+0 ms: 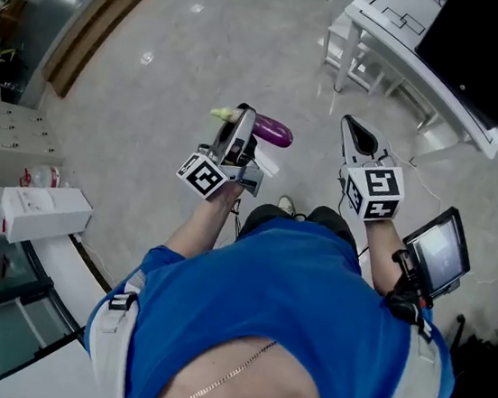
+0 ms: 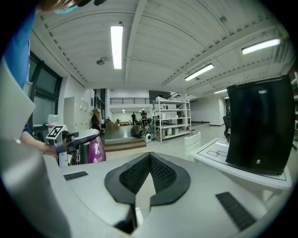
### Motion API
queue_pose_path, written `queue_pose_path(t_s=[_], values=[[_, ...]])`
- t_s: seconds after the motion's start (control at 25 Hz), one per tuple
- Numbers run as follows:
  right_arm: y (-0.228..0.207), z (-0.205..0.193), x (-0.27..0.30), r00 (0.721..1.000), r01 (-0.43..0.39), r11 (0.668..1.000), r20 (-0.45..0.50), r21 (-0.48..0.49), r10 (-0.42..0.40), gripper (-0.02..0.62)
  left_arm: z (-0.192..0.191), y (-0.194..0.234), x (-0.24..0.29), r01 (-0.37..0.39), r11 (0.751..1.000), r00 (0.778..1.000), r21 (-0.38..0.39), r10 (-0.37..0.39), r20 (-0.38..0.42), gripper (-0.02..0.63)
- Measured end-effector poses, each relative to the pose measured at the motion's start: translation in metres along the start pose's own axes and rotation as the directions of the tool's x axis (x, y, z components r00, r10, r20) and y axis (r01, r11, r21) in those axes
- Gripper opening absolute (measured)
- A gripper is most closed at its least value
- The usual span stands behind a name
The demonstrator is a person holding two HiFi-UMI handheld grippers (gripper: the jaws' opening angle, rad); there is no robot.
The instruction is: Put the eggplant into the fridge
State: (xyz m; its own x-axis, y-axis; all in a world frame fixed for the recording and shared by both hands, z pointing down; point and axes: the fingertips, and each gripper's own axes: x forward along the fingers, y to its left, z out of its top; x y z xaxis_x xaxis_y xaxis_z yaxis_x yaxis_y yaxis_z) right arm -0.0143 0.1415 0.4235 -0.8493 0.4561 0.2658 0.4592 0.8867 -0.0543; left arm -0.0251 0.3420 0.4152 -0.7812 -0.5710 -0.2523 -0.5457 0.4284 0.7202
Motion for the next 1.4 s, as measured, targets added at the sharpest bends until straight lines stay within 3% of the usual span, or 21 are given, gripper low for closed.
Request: queue_pose_path(t_s=[0.44,1.0,1.4], values=[[-0.071,0.009,0.008,0.983,0.184,0.982,0.02,0.032,-0.185,0.002,-0.015,0.022,0.08,0.085,0.996,0.991,-0.04,-0.089,-0.104,0.191],[-0.209,0.035,0.032,0.953,0.294,0.956,0.069,0.027,-0.295,0.002,-0.043,0.033,0.223,0.151,0.988,0.978,-0.042,-0.156,-0.137,0.19],[-0.268,0.044,0.036,0.929,0.364,0.931,0.059,0.017,-0.365,0.002,-0.063,0.035,0.286,0.183,0.981,0.964,-0.07,-0.193,-0.183,0.19]])
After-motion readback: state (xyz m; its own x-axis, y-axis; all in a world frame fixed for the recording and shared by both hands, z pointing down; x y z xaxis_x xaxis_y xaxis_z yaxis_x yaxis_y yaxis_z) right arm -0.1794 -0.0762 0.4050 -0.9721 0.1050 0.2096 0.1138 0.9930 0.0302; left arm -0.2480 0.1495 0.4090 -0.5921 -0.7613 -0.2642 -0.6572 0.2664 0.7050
